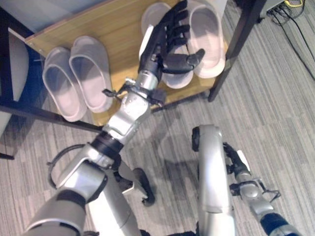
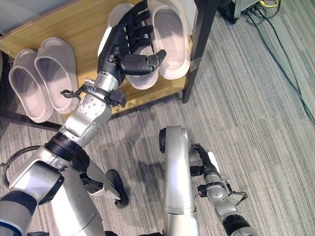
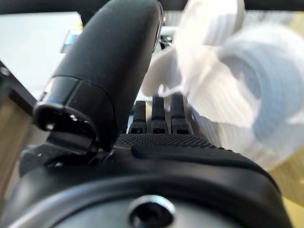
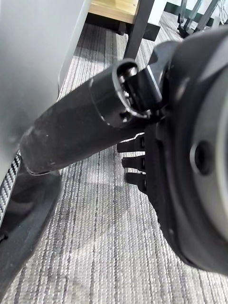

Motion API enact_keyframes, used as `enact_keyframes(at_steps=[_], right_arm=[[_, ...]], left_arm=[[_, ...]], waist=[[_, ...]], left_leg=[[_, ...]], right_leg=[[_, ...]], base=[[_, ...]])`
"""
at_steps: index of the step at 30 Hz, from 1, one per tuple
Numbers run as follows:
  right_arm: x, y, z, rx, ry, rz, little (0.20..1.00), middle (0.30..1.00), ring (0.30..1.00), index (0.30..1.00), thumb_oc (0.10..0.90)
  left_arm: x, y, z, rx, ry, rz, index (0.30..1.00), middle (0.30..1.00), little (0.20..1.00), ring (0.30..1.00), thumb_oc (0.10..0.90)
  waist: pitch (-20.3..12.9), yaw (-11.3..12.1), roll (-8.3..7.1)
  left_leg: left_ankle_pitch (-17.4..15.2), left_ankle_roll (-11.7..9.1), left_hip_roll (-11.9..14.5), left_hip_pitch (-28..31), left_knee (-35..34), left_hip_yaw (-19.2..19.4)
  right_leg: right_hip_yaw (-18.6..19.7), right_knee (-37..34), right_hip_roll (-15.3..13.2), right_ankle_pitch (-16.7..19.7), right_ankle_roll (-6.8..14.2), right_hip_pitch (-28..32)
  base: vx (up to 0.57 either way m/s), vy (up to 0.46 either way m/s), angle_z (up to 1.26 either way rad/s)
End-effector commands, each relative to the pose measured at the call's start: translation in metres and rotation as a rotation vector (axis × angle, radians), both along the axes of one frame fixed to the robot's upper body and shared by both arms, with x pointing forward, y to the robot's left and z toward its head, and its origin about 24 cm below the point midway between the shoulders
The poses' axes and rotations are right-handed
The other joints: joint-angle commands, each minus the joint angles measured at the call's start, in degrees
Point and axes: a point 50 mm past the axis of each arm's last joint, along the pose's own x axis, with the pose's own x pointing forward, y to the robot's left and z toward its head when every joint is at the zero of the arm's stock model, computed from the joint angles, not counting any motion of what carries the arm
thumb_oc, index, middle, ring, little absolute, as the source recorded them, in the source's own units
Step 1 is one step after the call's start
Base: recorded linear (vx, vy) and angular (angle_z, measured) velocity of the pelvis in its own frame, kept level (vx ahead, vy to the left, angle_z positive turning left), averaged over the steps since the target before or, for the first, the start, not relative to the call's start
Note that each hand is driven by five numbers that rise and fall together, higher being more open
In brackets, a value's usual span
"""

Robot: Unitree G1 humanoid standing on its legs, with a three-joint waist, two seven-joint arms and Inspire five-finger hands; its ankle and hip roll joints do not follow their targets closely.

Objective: Arrange the slippers neatly on the shoe rack.

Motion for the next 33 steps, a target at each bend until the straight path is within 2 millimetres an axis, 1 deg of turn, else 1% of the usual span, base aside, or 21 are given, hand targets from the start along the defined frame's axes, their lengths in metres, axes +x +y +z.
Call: enact_keyframes(at_steps=[1,3,4,5,6,10,12,15,17,19,20,22,23,24,26,27,28,29,30,31,33], right_arm=[[0.003,0.009,0.005,0.027,-0.022,0.044,0.900,0.900,0.900,0.900,0.800],[0.004,0.011,0.006,0.023,-0.028,0.053,0.900,0.900,0.900,0.900,0.800],[0.005,0.011,0.008,0.008,-0.034,0.061,0.900,0.900,0.900,0.900,0.800],[0.004,0.011,0.008,0.008,-0.034,0.061,0.900,0.900,0.900,0.900,0.800],[0.006,0.012,0.010,0.003,-0.041,0.064,0.900,0.900,0.900,0.900,0.800],[0.009,0.014,0.013,-0.006,-0.054,0.067,0.900,0.900,0.900,0.900,0.800],[0.011,0.016,0.015,-0.005,-0.063,0.066,0.900,0.900,0.900,0.900,0.800],[0.013,0.018,0.018,0.007,-0.080,0.063,0.900,0.900,0.900,0.900,0.800],[0.016,0.018,0.021,0.020,-0.094,0.055,0.900,0.900,0.900,0.900,0.800],[0.018,0.016,0.024,0.026,-0.113,0.039,0.900,0.900,0.900,0.900,0.800],[0.022,0.017,0.028,0.035,-0.129,0.037,0.900,0.900,0.900,0.900,0.800],[0.029,0.016,0.036,0.054,-0.171,0.012,0.900,0.900,0.900,0.900,0.800],[0.032,0.015,0.040,0.066,-0.191,0.005,0.900,0.900,0.900,0.900,0.800],[0.035,0.014,0.043,0.075,-0.204,0.000,0.900,0.900,0.900,0.900,0.800],[0.036,0.013,0.045,0.086,-0.211,-0.012,0.900,0.900,0.900,0.900,0.800],[0.036,0.011,0.044,0.096,-0.215,-0.023,0.900,0.900,0.900,0.900,0.800],[0.037,0.009,0.046,0.105,-0.220,-0.035,0.900,0.900,0.900,0.900,0.800],[0.037,0.009,0.045,0.105,-0.220,-0.035,0.900,0.900,0.900,0.900,0.800],[0.036,0.007,0.042,0.146,-0.216,-0.054,0.900,0.900,0.900,0.900,0.800],[0.035,0.007,0.042,0.146,-0.215,-0.054,0.900,0.900,0.900,0.900,0.800],[0.034,0.010,0.034,0.160,-0.187,-0.055,0.900,0.900,0.900,0.900,0.800]], left_arm=[[-0.042,0.000,0.076,-0.142,-0.372,-0.111,0.900,0.900,0.900,0.900,0.800],[-0.049,0.001,0.074,-0.151,-0.382,-0.137,0.900,0.900,0.900,0.900,0.800],[-0.057,0.003,0.073,-0.154,-0.399,-0.169,0.900,0.900,0.900,0.900,0.800],[-0.057,0.003,0.072,-0.154,-0.399,-0.168,0.900,0.900,0.900,0.900,0.800],[-0.064,0.003,0.070,-0.157,-0.409,-0.198,0.900,0.900,0.900,0.900,0.800],[-0.076,0.010,0.062,-0.191,-0.411,-0.236,0.900,0.900,0.900,0.900,0.800],[-0.079,0.017,0.053,-0.222,-0.394,-0.225,0.900,0.900,0.900,0.900,0.800],[-0.079,0.031,0.036,-0.271,-0.347,-0.177,0.900,0.900,0.900,0.900,0.800],[-0.079,0.036,0.021,-0.284,-0.299,-0.162,0.900,0.900,0.900,0.900,0.800],[-0.079,0.045,0.007,-0.300,-0.259,-0.129,0.900,0.900,0.900,0.900,0.800],[-0.080,0.048,0.001,-0.303,-0.242,-0.123,0.900,0.900,0.900,0.900,0.800],[-0.080,0.058,-0.009,-0.279,-0.217,-0.083,0.900,0.900,0.900,0.900,0.800],[-0.079,0.060,-0.016,-0.276,-0.195,-0.073,0.900,0.900,0.900,0.900,0.800],[-0.078,0.065,-0.026,-0.295,-0.152,-0.061,0.900,0.900,0.900,0.900,0.800],[-0.077,0.071,-0.047,-0.292,-0.073,-0.032,0.900,0.900,0.900,0.900,0.800],[-0.078,0.075,-0.061,-0.281,-0.024,-0.014,0.900,0.900,0.900,0.900,0.800],[-0.078,0.079,-0.068,-0.262,-0.003,0.003,0.900,0.900,0.900,0.900,0.800],[-0.078,0.079,-0.068,-0.262,-0.002,0.003,0.900,0.900,0.900,0.900,0.800],[-0.079,0.085,-0.103,-0.206,0.127,0.032,0.900,0.900,0.900,0.900,0.800],[-0.079,0.085,-0.104,-0.206,0.127,0.031,0.900,0.900,0.900,0.900,0.800],[-0.080,0.086,-0.125,-0.182,0.208,0.041,0.900,0.900,0.900,0.900,0.800]], waist=[[-2.0,1.5,-0.10],[-2.0,1.8,0.00],[-2.0,2.4,0.09],[-2.0,2.3,0.09],[-2.0,2.7,0.02],[-2.0,3.7,0.39],[-2.0,4.0,0.65],[-2.0,5.0,0.89],[-2.0,5.5,0.91],[-2.0,6.4,1.15],[-2.0,6.9,1.25],[-2.0,8.0,2.17],[-2.1,8.3,2.44],[-2.9,8.9,2.90],[-6.2,9.7,3.40],[-7.1,10.2,3.47],[-7.9,10.3,3.33],[-7.9,10.3,3.37],[-10.4,11.0,2.98],[-10.4,11.0,3.06],[-12.1,11.5,2.91]], left_leg=[[-2.4,-4.0,-1.8,2.0,-2.5,-1.7],[-2.3,-4.2,-2.0,2.0,-2.6,-1.6],[-2.2,-4.4,-2.2,2.0,-2.7,-1.7],[-2.2,-4.4,-2.2,2.0,-2.7,-1.7],[-2.2,-4.6,-2.5,2.0,-2.8,-1.7],[-2.0,-5.1,-3.0,2.0,-3.2,-2.5],[-1.7,-5.4,-3.5,2.0,-3.4,-3.2],[-1.0,-5.6,-4.4,2.0,-4.5,-3.6],[0.1,-5.7,-5.2,2.0,-6.3,-3.7],[1.6,-5.7,-5.8,2.0,-9.6,-3.5],[2.6,-5.7,-6.0,2.0,-12.2,-3.4],[5.1,-5.4,-7.0,2.0,-17.7,-3.5],[6.4,-5.1,-7.5,2.0,-20.0,-3.8],[8.1,-4.7,-7.9,2.0,-23.4,-3.9],[11.3,-4.1,-9.0,2.3,-29.9,-4.0],[12.8,-3.9,-9.2,4.6,-34.3,-3.8],[14.1,-3.8,-9.4,5.7,-37.2,-3.7],[14.3,-3.8,-9.5,5.9,-37.5,-3.7],[19.0,-3.3,-9.8,12.2,-49.2,-3.4],[19.3,-3.3,-9.8,12.5,-49.6,-3.5],[22.6,-3.5,-9.4,17.1,-57.8,-3.5]], right_leg=[[7.6,2.0,-5.8,1.9,4.4,4.5],[7.5,2.0,-6.0,2.0,4.3,4.5],[7.4,2.2,-6.0,1.9,4.0,4.5],[7.4,2.2,-6.0,1.9,4.0,4.5],[7.3,2.3,-6.0,1.9,3.8,4.6],[6.4,2.3,-6.3,1.8,3.3,5.3],[5.6,2.0,-6.4,1.8,2.9,5.9],[4.7,1.0,-6.1,2.8,2.6,7.0],[4.1,-0.4,-6.4,3.4,2.1,7.9],[3.2,-2.9,-6.4,3.6,1.7,8.6],[2.4,-5.0,-6.5,3.8,1.4,9.2],[-0.3,-10.4,-6.6,4.5,0.9,10.6],[-1.6,-13.2,-7.0,4.8,0.3,11.0],[-3.0,-16.6,-7.3,5.9,0.5,11.6],[-5.7,-23.7,-8.1,7.5,0.1,12.5],[-6.8,-27.6,-8.4,8.3,0.0,14.2],[-7.7,-30.6,-8.7,9.0,-0.2,14.9],[-7.8,-31.0,-8.7,9.2,-0.2,15.1],[-11.8,-42.3,-9.2,11.6,-1.4,20.3],[-12.0,-42.7,-9.2,11.8,-1.4,20.6],[-14.6,-51.0,-9.0,13.5,-1.9,25.0]], base=[[-0.01,-0.026,0.04],[-0.02,-0.047,0.06],[-0.02,-0.044,0.08],[-0.02,-0.057,0.08],[-0.02,-0.035,0.03],[-0.02,-0.053,0.05],[-0.02,-0.060,0.10],[-0.03,-0.074,0.09],[-0.05,-0.097,0.19],[-0.12,-0.057,0.29],[-0.17,0.004,0.32],[-0.17,0.004,0.34],[-0.16,-0.012,0.33],[-0.15,-0.021,0.23],[-0.12,0.000,0.25],[-0.11,0.018,0.32],[-0.09,0.018,0.36],[-0.15,0.021,0.33],[-0.12,0.014,0.15],[-0.15,0.014,-0.02],[-0.07,-0.008,0.00]])
